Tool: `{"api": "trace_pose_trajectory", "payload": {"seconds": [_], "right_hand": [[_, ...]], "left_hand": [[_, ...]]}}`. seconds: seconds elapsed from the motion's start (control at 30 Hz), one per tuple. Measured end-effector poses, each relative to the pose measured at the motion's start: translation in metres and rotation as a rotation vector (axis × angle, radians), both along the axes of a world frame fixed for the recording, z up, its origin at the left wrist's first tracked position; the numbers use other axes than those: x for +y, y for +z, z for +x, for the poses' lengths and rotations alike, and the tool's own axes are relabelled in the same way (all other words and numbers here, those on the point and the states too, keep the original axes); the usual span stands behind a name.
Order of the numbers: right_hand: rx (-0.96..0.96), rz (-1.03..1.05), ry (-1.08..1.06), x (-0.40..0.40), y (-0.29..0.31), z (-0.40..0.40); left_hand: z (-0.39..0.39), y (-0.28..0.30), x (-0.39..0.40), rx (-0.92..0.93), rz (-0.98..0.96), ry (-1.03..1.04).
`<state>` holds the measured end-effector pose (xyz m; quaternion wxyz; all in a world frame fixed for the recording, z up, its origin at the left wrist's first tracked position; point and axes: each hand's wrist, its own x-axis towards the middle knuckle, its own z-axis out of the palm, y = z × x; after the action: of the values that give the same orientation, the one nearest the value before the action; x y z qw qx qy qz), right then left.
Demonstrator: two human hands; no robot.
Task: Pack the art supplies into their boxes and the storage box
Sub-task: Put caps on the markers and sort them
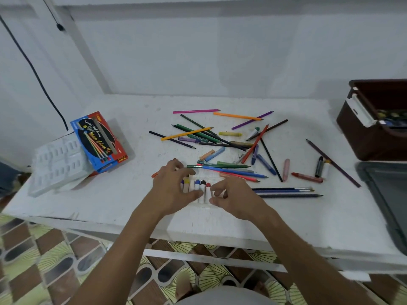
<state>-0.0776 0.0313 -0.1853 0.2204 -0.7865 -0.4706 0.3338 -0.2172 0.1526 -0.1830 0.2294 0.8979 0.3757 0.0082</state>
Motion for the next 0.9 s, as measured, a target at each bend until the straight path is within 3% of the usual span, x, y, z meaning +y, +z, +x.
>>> {"api": "trace_pose_trajectory", "payload": {"seconds": [0.13,0.8,0.9], "right_hand": [[-0.036,0.012,-0.008,0.003,-0.003,-0.002],[-0.058,0.143,-0.041,-0.002,-0.017,-0.001],[-0.024,0.214,-0.118,-0.013,-0.010,0.012]], "left_hand": [[0.000,-0.001,0.008,0.057,-0.069,-0.110],[0.013,-0.004,0.007,0.147,-0.036,-0.077],[0.023,0.003,0.007,0.085,-0.023,-0.077]]}}
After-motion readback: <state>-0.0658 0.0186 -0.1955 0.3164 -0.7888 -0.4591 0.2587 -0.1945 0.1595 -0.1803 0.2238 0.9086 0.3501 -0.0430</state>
